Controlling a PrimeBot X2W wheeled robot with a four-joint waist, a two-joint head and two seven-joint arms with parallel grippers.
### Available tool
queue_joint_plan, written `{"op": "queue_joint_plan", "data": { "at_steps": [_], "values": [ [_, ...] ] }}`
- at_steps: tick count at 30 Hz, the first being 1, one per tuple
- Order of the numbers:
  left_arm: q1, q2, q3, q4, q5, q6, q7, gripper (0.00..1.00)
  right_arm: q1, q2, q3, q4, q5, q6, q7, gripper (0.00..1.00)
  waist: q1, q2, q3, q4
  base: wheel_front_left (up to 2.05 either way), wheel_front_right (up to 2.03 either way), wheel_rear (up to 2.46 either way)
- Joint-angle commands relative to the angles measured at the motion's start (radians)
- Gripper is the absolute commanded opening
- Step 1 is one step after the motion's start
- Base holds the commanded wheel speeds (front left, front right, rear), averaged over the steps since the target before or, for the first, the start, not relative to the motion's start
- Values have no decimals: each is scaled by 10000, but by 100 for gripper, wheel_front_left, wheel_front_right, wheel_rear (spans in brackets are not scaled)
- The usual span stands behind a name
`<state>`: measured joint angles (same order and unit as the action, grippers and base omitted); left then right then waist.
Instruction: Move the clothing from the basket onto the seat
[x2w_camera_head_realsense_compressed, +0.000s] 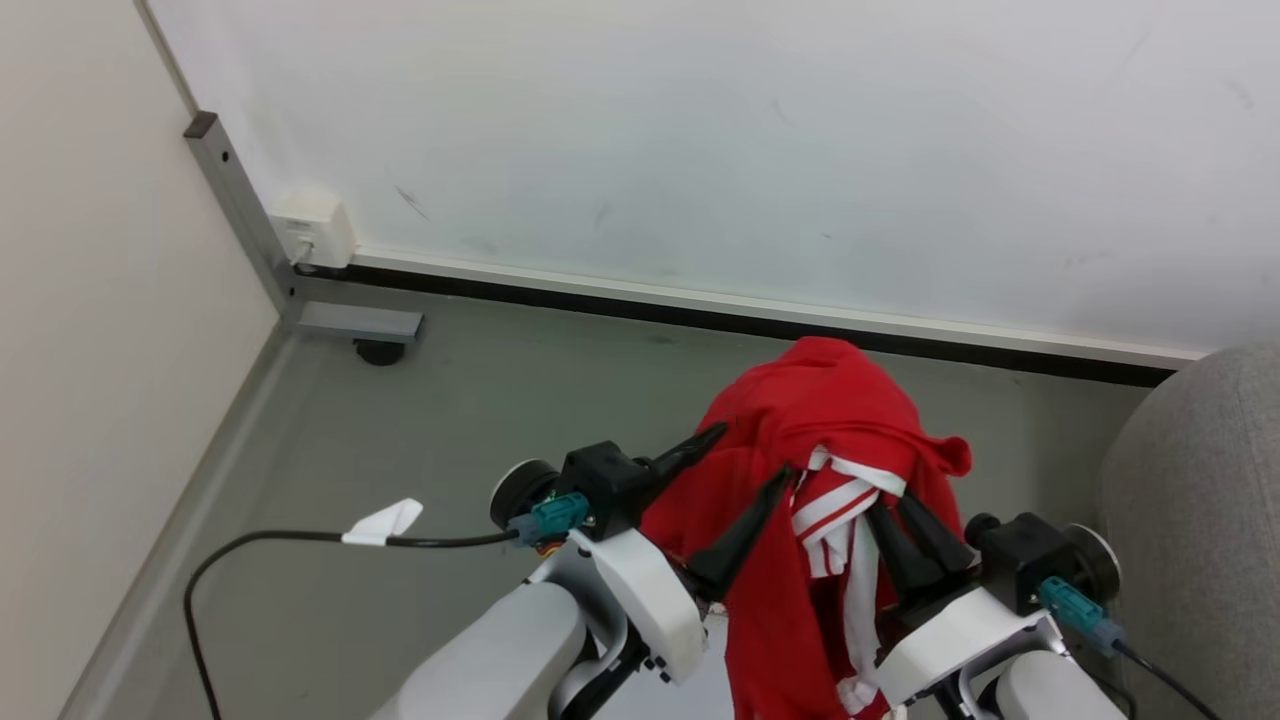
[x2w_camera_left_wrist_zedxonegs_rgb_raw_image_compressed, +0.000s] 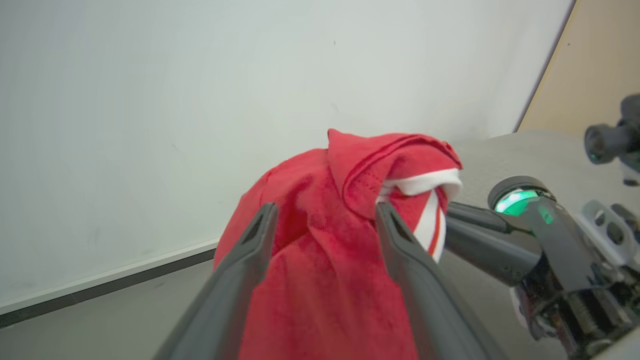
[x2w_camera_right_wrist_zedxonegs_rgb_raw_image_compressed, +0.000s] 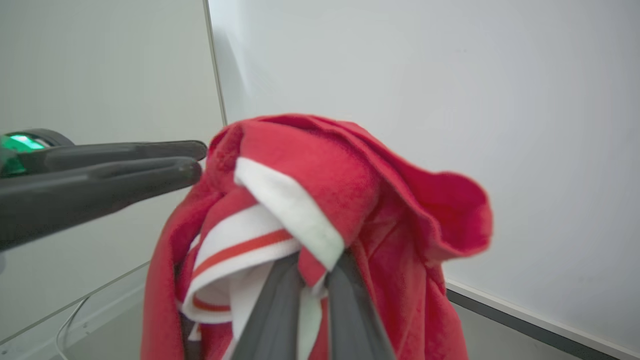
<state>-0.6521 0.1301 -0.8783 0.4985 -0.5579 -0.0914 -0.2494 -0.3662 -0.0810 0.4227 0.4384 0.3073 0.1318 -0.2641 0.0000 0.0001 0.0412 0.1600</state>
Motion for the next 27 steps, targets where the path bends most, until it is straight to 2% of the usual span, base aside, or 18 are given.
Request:
{"op": "queue_joint_plan", "data": {
  "at_steps": [1, 8, 18, 19, 27],
  "values": [
    [149, 81, 2, -2, -28, 30, -66, 100, 69, -96, -109, -88, -69, -21, -5, 0, 0, -1, 29, -63, 0, 0, 0],
    [283, 234, 76, -226, -12, 94, -81, 100, 151, -266, -543, -375, -191, -21, -5, 0, 0, -1, 89, -508, 0, 0, 0],
    [545, 475, 177, -1026, 207, 207, -158, 100, 337, -406, -1146, -1006, -484, -21, -5, 0, 0, -1, 221, -2121, 0, 0, 0],
    [545, 475, 177, -1026, 207, 207, -158, 100, 337, -406, -1146, -1006, -484, -21, -5, 0, 0, -1, 221, -2121, 0, 0, 0],
    [662, 659, 250, -1560, 376, 131, -149, 100, 328, -531, -1574, -1573, -663, -21, -5, 0, 0, -1, 377, -3644, 0, 0, 0]
  ]
}}
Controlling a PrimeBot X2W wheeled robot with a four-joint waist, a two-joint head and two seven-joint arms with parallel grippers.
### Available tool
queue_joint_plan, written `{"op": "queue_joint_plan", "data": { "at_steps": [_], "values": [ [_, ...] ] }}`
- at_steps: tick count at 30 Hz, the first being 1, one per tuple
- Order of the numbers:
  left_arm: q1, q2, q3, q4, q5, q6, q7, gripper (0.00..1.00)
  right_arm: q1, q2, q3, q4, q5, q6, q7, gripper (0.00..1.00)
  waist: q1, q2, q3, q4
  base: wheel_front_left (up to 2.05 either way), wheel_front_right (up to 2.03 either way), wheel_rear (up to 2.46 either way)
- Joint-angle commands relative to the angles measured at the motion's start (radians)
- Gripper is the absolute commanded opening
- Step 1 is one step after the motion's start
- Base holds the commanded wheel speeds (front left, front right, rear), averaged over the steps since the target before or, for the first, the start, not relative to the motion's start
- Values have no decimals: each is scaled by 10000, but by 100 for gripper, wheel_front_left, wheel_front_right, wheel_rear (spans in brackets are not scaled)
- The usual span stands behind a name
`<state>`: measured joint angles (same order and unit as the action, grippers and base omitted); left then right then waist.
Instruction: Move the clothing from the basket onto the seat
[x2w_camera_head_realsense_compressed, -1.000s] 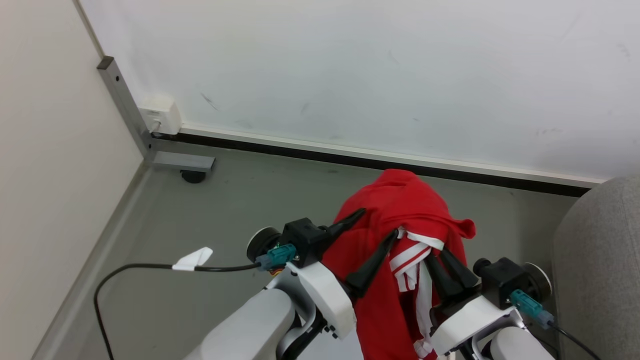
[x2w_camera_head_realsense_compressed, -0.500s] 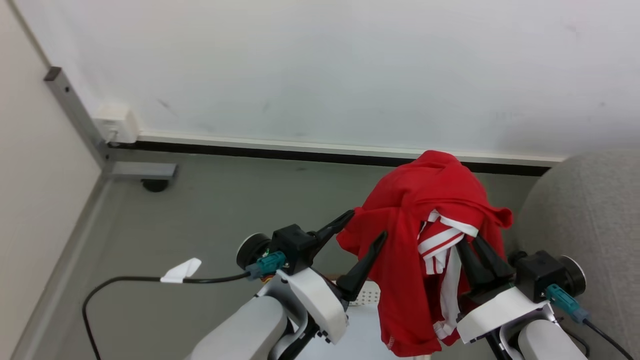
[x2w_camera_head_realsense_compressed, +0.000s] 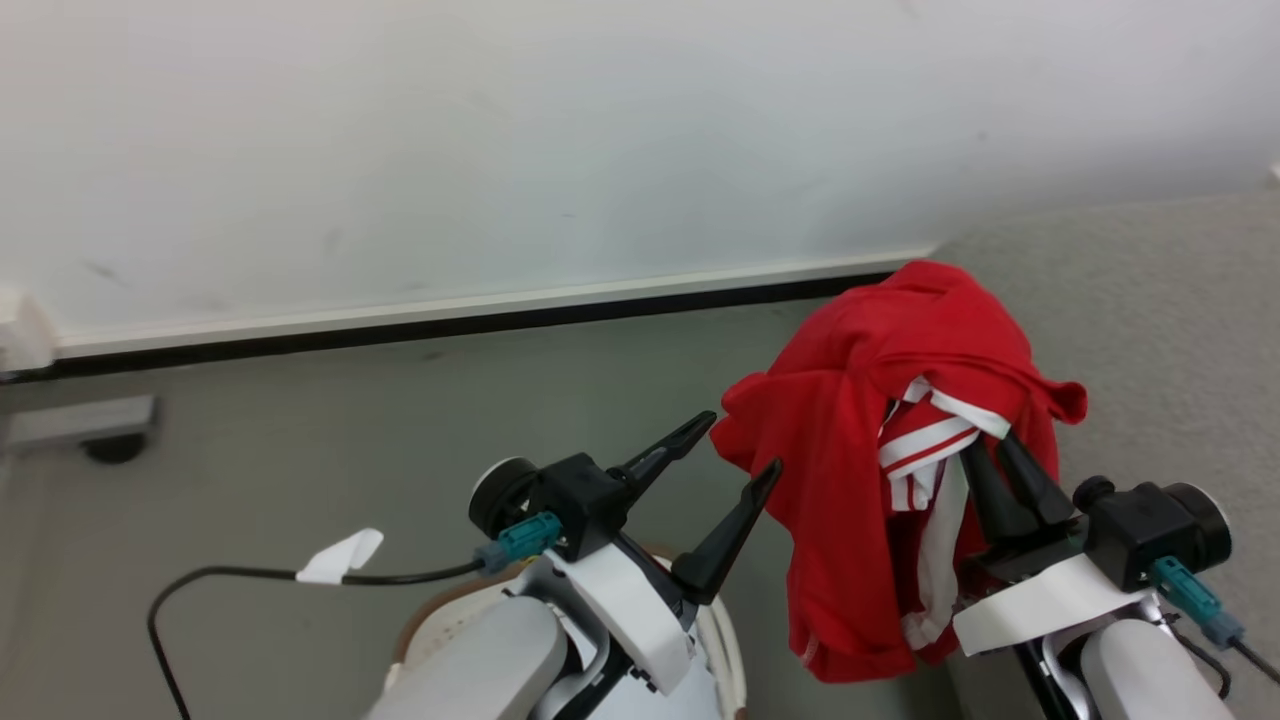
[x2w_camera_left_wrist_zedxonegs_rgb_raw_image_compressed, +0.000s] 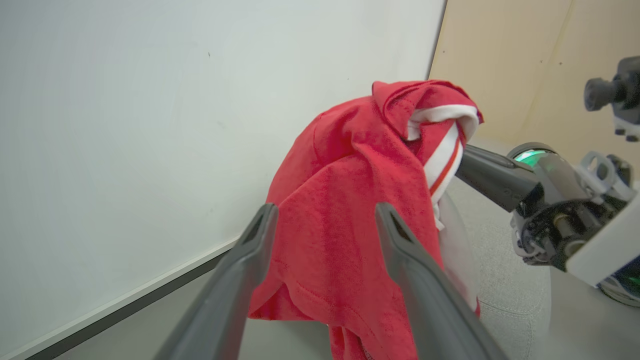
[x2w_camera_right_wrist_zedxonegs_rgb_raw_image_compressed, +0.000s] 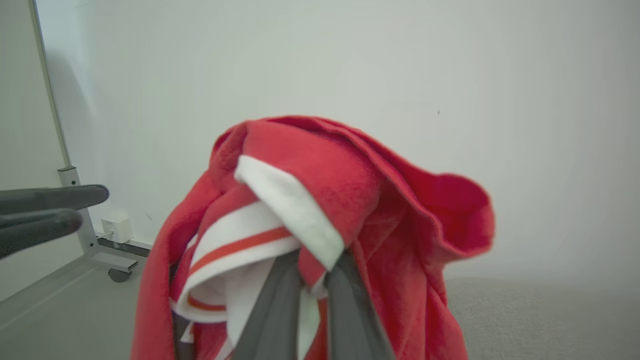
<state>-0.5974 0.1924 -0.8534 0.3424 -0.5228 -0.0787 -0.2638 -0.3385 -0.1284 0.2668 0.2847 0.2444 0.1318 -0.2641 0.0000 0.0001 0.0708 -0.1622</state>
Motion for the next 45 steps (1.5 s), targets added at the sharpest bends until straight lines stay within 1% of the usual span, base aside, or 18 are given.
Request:
{"op": "queue_joint_plan", "data": {
  "at_steps": [1, 6, 12, 15, 19, 26, 32, 38, 43, 45],
  "values": [
    [129, 62, 32, -55, 38, -4, -2, 100, 66, -70, -71, -113, -60, -21, -5, 0, 0, -1, 96, -613, 0, 0, 0],
    [234, 96, 101, -236, 164, -52, -4, 100, 207, -87, -432, -481, -212, -21, -5, 0, 0, -1, 183, -1428, 0, 0, 0],
    [372, 75, 135, -233, 286, -91, -6, 100, 471, -23, -751, -801, -366, -21, -5, 0, 0, -1, 185, -2230, 0, 0, 0],
    [421, 47, 164, -198, 317, -70, -7, 100, 570, -21, -801, -891, -376, -22, -5, 0, 0, -1, 202, -2497, 0, 0, 0],
    [435, 29, 151, -182, 385, -109, -7, 100, 583, -7, -799, -996, -362, -22, -5, 0, 0, -1, 263, -2677, 0, 0, 0],
    [503, -8, 169, -227, 503, -135, -7, 100, 409, 1, -833, -1103, -396, -22, -5, 0, 0, -1, 405, -2753, 0, 0, 0],
    [458, 65, 185, -295, 581, -109, 2, 100, -217, -86, -978, -1114, -517, -22, -5, 0, 0, -1, 770, -2621, 0, 0, 0],
    [101, 387, 207, -645, 664, -99, 160, 100, -1554, -546, -1515, -1025, -355, -22, -5, 0, 0, -1, 1625, -2257, 0, 0, 0],
    [-166, 786, 230, -1155, 771, -126, 401, 100, -2630, -1060, -2361, -965, -159, -23, -3, 0, 0, -1, 2580, -1882, 0, 0, 0],
    [-215, 994, 260, -1369, 806, -132, 519, 100, -3061, -1335, -2893, -844, -245, -23, -5, 0, 0, -1, 2942, -1746, 0, 0, 0]
  ]
}}
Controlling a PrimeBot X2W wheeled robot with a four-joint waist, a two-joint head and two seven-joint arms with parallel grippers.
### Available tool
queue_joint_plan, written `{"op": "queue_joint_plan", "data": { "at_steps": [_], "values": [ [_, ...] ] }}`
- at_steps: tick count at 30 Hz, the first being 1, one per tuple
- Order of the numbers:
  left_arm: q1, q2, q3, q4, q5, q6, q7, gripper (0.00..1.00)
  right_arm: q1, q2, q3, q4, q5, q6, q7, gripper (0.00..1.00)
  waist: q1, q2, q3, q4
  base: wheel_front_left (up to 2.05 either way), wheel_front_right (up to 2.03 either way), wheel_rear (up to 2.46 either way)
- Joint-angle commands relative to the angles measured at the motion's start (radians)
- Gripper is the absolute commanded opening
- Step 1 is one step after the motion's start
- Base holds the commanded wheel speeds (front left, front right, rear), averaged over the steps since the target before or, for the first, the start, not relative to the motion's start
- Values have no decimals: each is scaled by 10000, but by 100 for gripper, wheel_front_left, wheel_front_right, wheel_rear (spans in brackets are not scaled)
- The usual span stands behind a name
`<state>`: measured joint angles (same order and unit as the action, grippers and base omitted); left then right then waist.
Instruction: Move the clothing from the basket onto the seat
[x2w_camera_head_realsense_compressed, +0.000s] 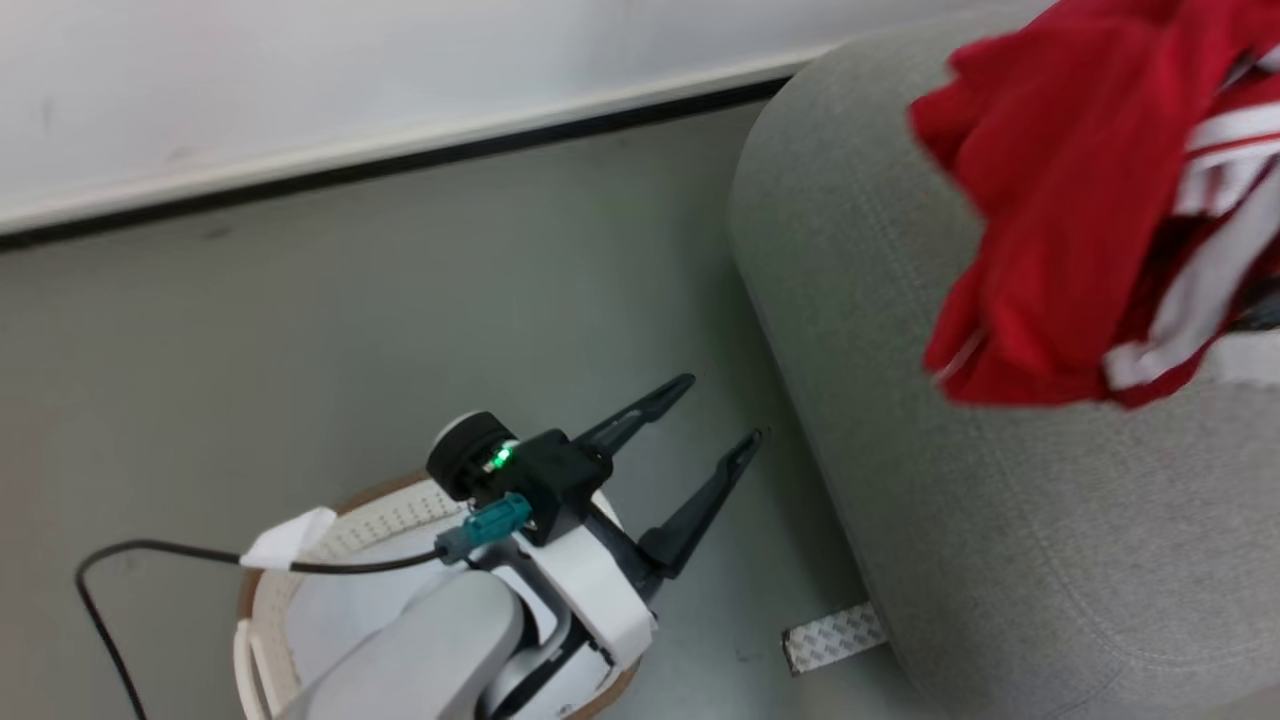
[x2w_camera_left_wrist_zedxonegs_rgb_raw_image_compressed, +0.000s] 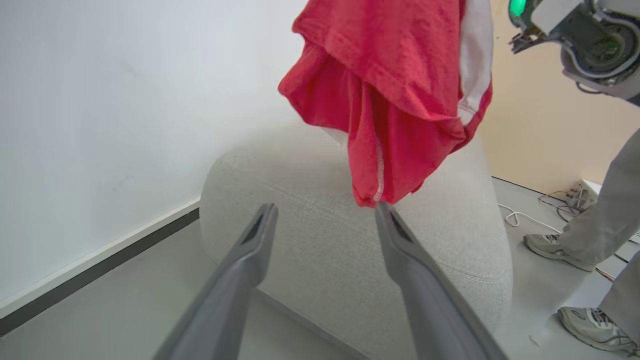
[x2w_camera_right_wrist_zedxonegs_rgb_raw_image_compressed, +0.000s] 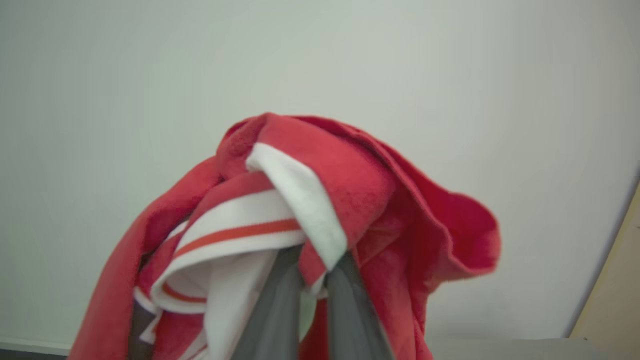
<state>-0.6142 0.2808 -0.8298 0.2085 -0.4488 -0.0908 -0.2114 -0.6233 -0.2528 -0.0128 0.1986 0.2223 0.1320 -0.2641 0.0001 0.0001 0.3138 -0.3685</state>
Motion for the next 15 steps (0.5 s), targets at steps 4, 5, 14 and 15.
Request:
{"op": "queue_joint_plan", "data": {
  "at_steps": [4, 5, 14, 15],
  "values": [
    [-76, 445, 149, -462, 16, 83, 183, 100, -1027, -387, -974, 377, 134, -24, -3, 0, -1, -1, 1206, 490, 0, 0, 0],
    [-93, 521, 166, -552, 25, 74, 243, 100, -1236, -485, -1202, 496, 184, -24, -3, 0, -1, -1, 1377, 535, 0, 0, 0],
    [-468, 1150, 360, -1371, 117, 95, 624, 100, -2883, -1285, -2668, 2503, -99, -24, 613, 0, -1, -1, 2852, 993, 0, 0, 0],
    [-506, 1214, 386, -1423, 115, 86, 638, 100, -2998, -1310, -2697, 2778, -199, -24, 714, 0, -1, -1, 2972, 1040, 0, 0, 0]
  ]
}}
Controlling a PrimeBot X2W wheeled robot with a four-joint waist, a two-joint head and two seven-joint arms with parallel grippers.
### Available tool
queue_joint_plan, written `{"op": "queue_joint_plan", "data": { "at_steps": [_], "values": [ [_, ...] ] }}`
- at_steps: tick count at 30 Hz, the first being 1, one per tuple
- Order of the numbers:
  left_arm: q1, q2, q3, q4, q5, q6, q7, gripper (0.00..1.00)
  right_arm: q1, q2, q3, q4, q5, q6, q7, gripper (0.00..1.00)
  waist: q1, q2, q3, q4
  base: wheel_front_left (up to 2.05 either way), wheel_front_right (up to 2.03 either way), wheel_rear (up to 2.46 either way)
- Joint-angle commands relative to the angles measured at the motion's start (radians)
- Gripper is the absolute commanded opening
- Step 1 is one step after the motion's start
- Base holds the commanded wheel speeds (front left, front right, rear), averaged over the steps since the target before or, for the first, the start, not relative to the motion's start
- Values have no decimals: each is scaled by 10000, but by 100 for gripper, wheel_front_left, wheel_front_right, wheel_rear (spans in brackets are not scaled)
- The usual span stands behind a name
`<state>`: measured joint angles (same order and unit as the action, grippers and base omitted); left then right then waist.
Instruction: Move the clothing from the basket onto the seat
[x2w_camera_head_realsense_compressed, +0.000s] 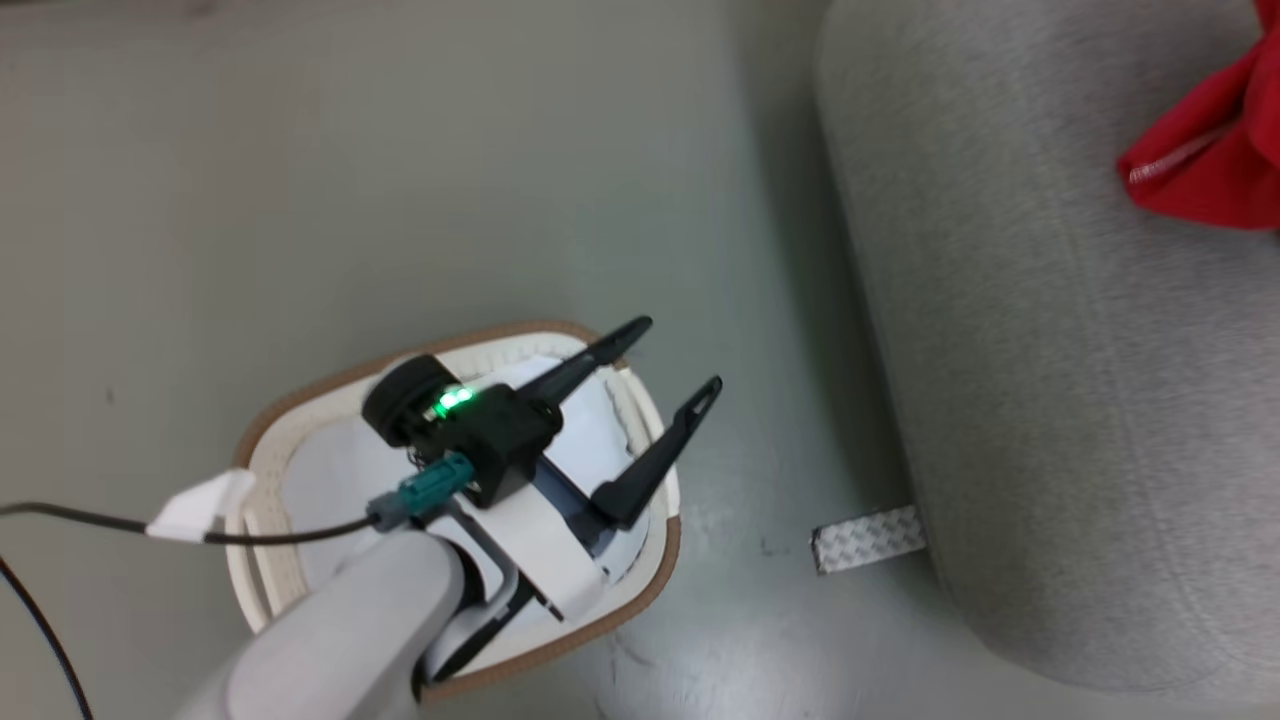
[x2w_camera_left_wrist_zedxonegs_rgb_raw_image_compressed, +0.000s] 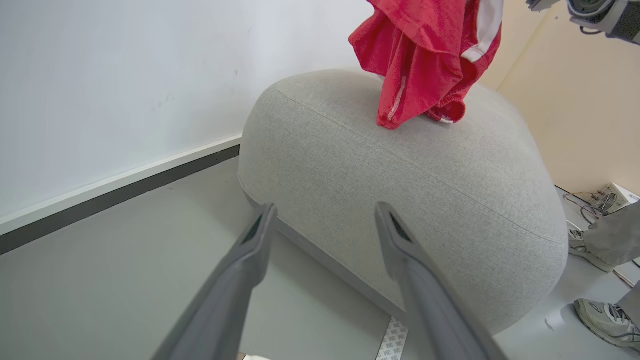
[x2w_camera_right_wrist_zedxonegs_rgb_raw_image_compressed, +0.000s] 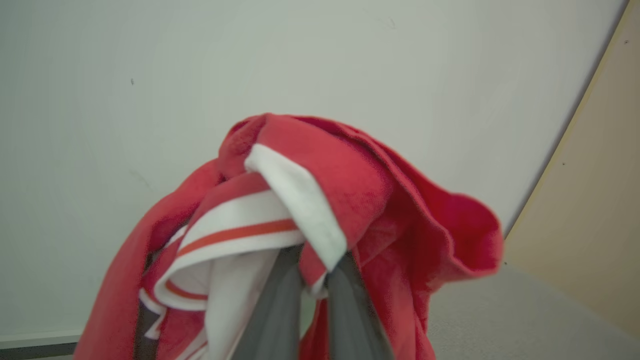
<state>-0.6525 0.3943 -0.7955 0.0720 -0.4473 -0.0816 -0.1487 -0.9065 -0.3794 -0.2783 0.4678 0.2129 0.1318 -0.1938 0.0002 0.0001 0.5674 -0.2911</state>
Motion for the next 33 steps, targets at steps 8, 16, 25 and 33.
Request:
{"op": "queue_joint_plan", "data": {
  "at_steps": [8, 16, 25, 33],
  "values": [
    [-326, 348, 217, -240, 49, 32, -22, 100, -636, -325, 379, 2522, -844, -23, 1700, 0, -2, -1, 966, 469, 0, 0, 0],
    [-298, 398, 258, -203, -16, 114, -111, 100, -752, -259, 665, 3528, -764, -22, 2377, 22, -2, -1, 875, 480, 0, 0, 0],
    [159, 84, 285, 320, -366, 338, -460, 100, -39, -446, 1335, 3787, -412, -22, 2582, 100, -2, -1, -524, 548, 0, 0, 0],
    [812, -196, 853, 1047, -795, 824, -970, 100, 1177, -740, 2413, 2476, 656, -23, 2556, 100, -2, -1, -2567, 902, 0, 0, 0]
  ]
}}
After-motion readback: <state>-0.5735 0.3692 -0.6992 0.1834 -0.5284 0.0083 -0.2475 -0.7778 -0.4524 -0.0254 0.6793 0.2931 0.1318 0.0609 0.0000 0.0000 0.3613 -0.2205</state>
